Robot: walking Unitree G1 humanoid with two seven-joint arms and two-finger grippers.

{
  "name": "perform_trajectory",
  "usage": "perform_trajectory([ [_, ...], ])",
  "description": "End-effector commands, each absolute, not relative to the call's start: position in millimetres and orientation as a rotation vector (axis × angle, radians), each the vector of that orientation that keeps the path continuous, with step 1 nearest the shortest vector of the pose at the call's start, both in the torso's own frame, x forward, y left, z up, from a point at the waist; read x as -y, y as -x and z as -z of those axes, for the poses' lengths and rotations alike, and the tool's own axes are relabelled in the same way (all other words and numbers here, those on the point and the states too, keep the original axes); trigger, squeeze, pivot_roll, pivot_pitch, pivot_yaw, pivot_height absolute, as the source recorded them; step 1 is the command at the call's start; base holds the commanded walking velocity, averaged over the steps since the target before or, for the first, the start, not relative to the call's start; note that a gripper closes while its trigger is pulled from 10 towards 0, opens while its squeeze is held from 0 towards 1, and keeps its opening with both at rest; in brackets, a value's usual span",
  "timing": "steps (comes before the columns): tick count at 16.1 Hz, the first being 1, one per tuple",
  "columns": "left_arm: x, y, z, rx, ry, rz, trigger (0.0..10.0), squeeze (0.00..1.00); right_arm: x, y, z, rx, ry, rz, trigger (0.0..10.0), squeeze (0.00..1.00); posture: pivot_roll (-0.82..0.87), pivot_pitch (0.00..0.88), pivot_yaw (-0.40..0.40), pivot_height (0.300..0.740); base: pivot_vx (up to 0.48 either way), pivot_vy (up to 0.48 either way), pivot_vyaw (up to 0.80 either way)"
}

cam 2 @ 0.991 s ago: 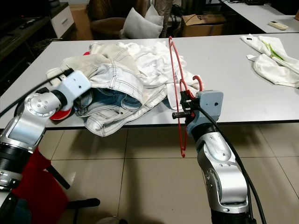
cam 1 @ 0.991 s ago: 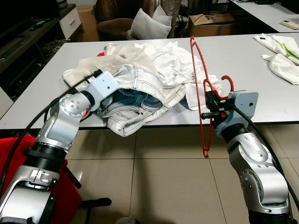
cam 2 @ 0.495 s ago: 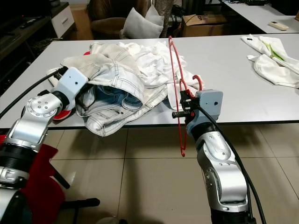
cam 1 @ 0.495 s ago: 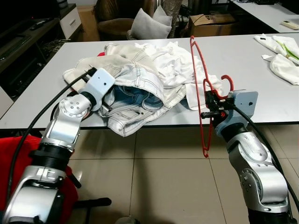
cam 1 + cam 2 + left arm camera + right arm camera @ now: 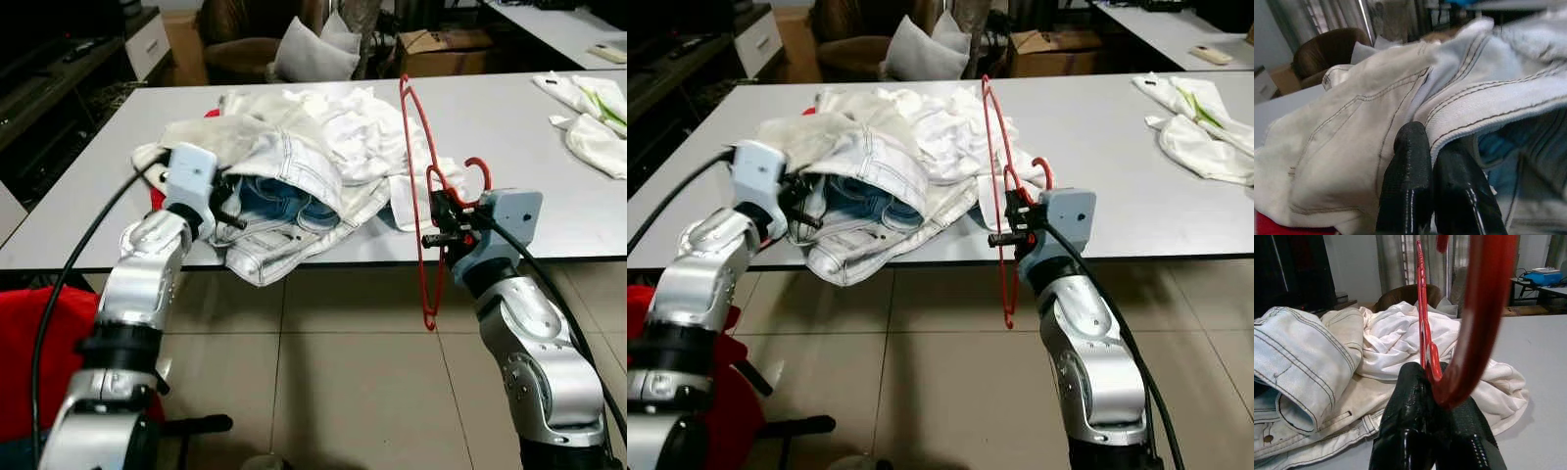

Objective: Hang hanger

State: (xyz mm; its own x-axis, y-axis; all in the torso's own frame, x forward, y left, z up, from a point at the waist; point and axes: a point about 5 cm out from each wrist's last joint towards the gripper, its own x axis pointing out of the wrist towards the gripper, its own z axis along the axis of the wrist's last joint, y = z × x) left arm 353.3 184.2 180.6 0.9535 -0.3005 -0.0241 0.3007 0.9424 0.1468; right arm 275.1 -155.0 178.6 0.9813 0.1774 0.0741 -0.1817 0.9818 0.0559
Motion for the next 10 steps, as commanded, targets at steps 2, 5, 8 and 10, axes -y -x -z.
perform_trajectory([
  [2,-188.3,-346.4,-185.0,0.033,-0.057,0.285,0.0,0.00,151.1,-276.5,-183.6,0.080,-0.075,-0.191,10.0,0.00,0.01,0.000,0.061,0.740,0.000,0.000,0.00],
  [5,-187.3,-338.5,-186.6,0.049,0.050,0.281,0.0,0.00,149.9,-277.5,-184.7,0.081,-0.077,-0.198,10.0,0.00,0.01,0.000,0.051,0.740,0.000,0.000,0.00],
  [8,-190.0,-335.6,-209.1,0.132,0.189,0.215,0.0,0.00,149.9,-281.2,-191.5,0.097,-0.078,-0.203,10.0,0.00,0.01,0.000,0.043,0.740,0.000,0.000,0.00],
  [10,-187.7,-332.8,-221.3,0.183,0.164,0.202,10.0,0.00,150.7,-283.4,-196.7,0.111,-0.085,-0.205,10.0,0.00,0.02,0.000,0.031,0.740,0.000,0.000,0.00],
])
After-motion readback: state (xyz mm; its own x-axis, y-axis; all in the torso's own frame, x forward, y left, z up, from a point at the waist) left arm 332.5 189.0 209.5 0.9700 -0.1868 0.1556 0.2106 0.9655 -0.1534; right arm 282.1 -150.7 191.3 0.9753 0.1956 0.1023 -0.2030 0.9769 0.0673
